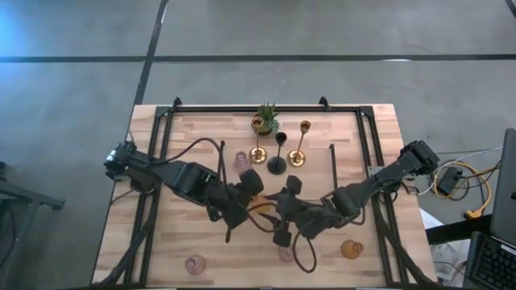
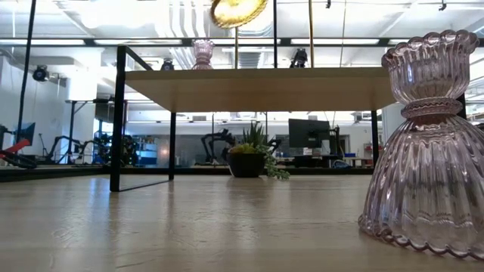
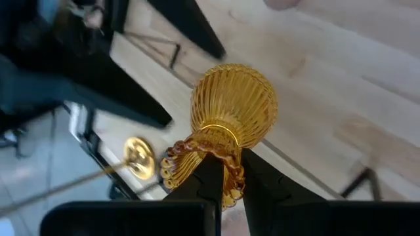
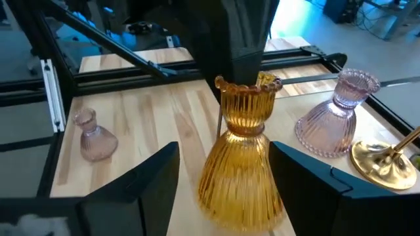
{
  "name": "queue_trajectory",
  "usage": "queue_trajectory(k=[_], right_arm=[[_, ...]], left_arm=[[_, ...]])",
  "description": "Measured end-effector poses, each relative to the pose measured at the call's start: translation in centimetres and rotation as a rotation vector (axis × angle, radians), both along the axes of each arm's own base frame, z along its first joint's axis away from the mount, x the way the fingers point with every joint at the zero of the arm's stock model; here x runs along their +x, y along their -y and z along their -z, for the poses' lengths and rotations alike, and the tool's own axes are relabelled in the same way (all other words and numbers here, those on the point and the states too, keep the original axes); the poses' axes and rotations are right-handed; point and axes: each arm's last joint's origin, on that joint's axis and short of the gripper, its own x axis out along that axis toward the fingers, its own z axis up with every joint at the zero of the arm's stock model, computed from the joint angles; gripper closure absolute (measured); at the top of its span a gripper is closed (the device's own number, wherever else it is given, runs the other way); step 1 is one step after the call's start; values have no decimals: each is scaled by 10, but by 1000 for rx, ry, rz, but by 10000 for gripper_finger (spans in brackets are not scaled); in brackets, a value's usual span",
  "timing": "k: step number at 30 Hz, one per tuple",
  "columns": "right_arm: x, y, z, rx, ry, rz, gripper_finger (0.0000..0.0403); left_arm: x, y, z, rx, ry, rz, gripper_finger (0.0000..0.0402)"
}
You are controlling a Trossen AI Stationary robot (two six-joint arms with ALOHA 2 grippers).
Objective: Pick & Place candle stick holders
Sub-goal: Put the top orange glass candle holder on the shelf
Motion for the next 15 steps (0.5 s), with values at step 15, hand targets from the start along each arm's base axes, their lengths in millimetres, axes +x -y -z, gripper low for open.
queue_trajectory(k=[15], right_arm=[[9,8,4,-6,2,14,180]], left_arm=[[4,6,-3,37,35,172,367]])
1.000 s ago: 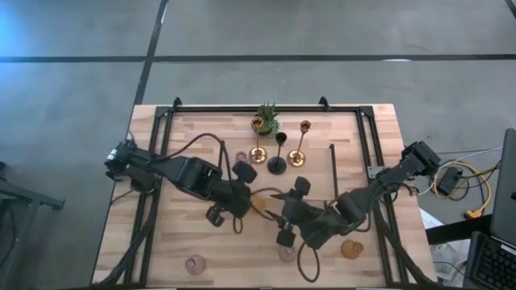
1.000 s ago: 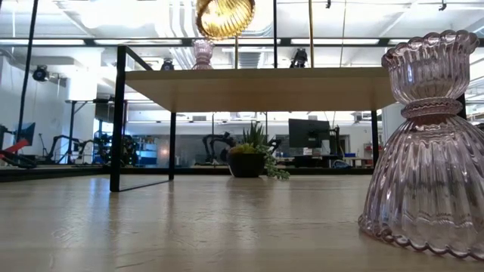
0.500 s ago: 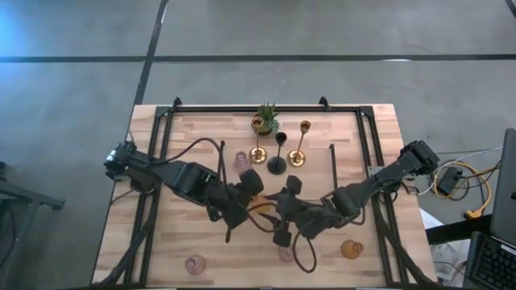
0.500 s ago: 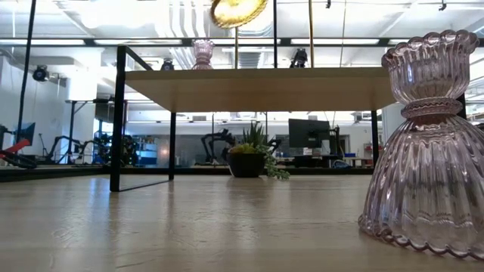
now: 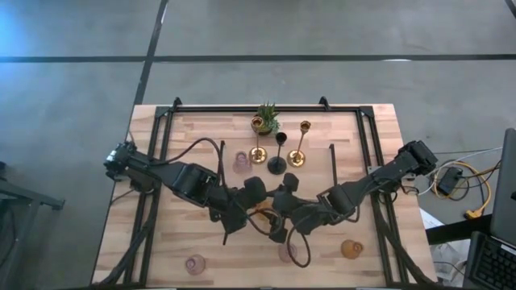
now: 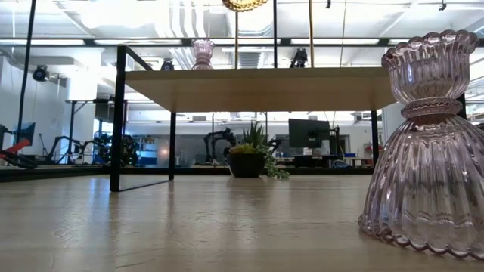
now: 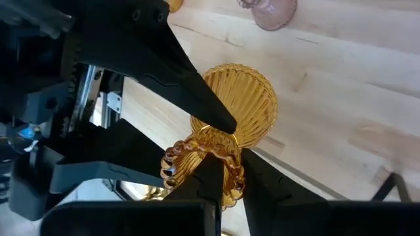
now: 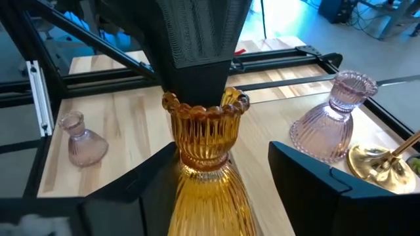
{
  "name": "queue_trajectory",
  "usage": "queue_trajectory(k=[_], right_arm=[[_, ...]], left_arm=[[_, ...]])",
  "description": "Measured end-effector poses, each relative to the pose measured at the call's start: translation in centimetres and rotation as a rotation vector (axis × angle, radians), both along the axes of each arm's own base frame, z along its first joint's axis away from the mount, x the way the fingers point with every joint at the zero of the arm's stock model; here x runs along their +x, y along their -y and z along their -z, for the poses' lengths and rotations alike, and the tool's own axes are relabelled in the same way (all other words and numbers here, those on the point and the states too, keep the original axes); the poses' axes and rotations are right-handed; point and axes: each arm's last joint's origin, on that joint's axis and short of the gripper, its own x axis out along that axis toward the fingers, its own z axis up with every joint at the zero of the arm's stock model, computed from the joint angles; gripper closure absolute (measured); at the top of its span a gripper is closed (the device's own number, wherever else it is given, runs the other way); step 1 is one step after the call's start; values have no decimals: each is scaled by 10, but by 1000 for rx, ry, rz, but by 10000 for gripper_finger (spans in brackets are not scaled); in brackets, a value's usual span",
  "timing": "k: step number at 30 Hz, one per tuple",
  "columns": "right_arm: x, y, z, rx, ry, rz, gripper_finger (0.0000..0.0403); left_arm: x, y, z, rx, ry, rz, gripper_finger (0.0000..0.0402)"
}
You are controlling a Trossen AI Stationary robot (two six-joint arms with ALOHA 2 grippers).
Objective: Pick & Place candle stick holders
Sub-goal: Put the top orange glass candle holder on the shelf
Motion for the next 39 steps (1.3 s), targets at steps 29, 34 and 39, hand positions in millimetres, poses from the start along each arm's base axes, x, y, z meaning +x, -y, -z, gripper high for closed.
queue_trajectory(k=[29,34,39], right_arm=[[10,4,8,1,6,24,287],[8,7,10,-55,4,104,287],[7,8,11,-62,9,132,287]], left_arm=[[1,-2,-1,-112,54,-261,337],[-3,-7,-3,-134,115,-470,288],[-20,-17,-13,-154,145,-612,275]])
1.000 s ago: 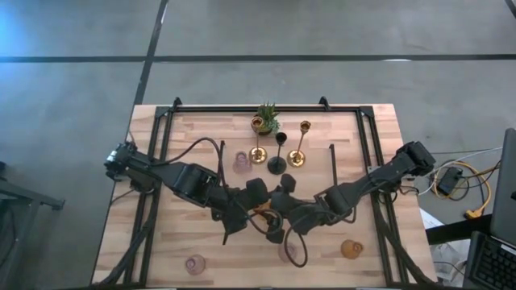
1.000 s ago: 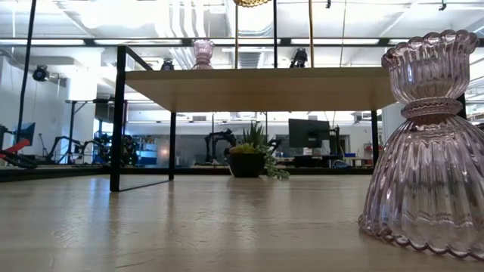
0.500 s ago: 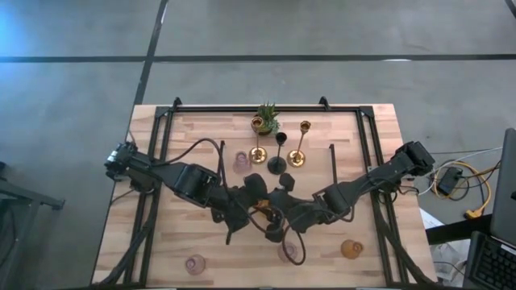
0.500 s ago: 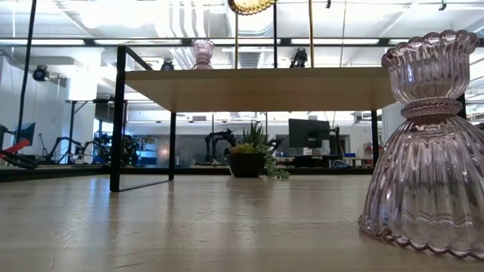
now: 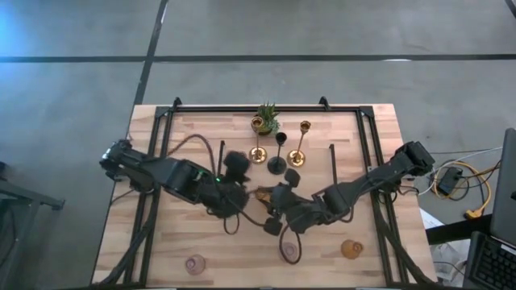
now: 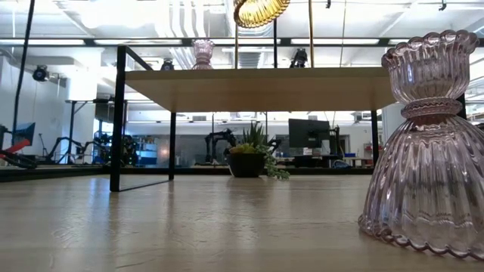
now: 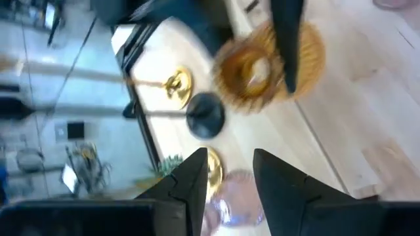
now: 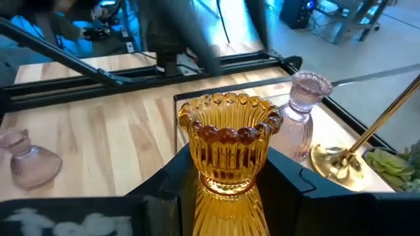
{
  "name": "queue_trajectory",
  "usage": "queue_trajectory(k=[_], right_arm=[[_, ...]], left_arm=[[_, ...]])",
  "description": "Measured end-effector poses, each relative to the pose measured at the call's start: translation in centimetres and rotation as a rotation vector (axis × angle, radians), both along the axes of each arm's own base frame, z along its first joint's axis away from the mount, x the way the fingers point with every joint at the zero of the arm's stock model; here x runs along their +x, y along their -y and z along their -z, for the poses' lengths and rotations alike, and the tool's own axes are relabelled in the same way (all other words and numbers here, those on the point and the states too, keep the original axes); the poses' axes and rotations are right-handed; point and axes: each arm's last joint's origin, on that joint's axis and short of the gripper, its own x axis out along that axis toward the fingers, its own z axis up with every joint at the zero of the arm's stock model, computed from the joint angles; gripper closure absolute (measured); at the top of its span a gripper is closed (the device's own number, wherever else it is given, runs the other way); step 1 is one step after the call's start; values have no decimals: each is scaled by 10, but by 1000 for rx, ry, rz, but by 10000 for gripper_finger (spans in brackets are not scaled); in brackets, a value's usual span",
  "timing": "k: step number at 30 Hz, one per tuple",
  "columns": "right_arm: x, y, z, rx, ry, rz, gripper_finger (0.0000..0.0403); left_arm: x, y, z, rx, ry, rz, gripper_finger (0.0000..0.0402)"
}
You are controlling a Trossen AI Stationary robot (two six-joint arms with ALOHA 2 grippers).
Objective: Pick & Place candle stick holders
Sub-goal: Put the top orange glass candle holder on the shelf
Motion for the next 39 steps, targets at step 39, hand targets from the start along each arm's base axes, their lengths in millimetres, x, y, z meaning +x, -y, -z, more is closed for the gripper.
queue_trajectory(k=[39], right_arm=[[-8,33,71,-50,386,147,287]], left_arm=[[-96,-52,14,-217,822,-450,276]])
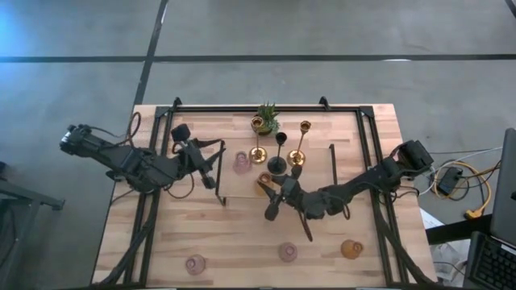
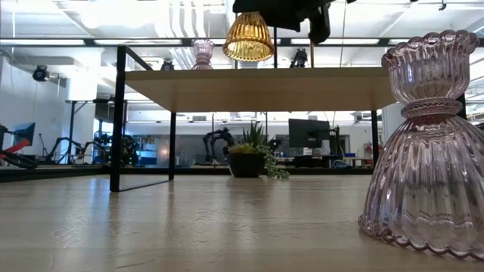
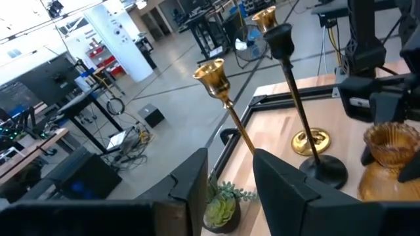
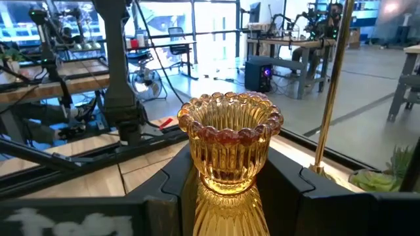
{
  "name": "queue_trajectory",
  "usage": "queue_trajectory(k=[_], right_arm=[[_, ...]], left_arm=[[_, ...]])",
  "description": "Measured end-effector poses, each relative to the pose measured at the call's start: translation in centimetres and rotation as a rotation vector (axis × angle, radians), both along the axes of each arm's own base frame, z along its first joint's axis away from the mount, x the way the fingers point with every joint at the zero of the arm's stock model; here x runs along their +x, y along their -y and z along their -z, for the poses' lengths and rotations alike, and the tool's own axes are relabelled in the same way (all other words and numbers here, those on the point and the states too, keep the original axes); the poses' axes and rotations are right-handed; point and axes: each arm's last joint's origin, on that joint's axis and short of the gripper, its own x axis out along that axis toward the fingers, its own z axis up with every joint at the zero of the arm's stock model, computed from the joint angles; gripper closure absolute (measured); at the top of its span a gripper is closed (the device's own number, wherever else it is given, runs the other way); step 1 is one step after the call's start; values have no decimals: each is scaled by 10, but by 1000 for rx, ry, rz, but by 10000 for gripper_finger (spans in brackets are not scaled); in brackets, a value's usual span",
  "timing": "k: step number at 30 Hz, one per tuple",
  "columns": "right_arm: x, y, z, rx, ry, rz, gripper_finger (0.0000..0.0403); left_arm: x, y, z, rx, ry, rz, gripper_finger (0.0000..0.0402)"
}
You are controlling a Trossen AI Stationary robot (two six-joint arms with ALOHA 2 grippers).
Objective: Pick & Place candle stick holders
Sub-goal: Put the top orange glass candle holder on the shelf
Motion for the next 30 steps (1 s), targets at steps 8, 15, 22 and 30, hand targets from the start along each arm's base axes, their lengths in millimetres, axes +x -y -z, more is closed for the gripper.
queue_trajectory(k=[8,15,22,30], right_arm=[[3,8,5,-16,-30,-92,287],[4,13,9,-29,-50,-96,287],[9,26,13,24,-61,-131,287],[10,31,14,21,-69,-125,287]], left_arm=[[-3,-1,-2,-4,9,0,275],[-3,-1,-2,-4,9,0,276],[-3,-1,-2,-4,9,1,275],[-3,-1,-1,-3,7,1,275]])
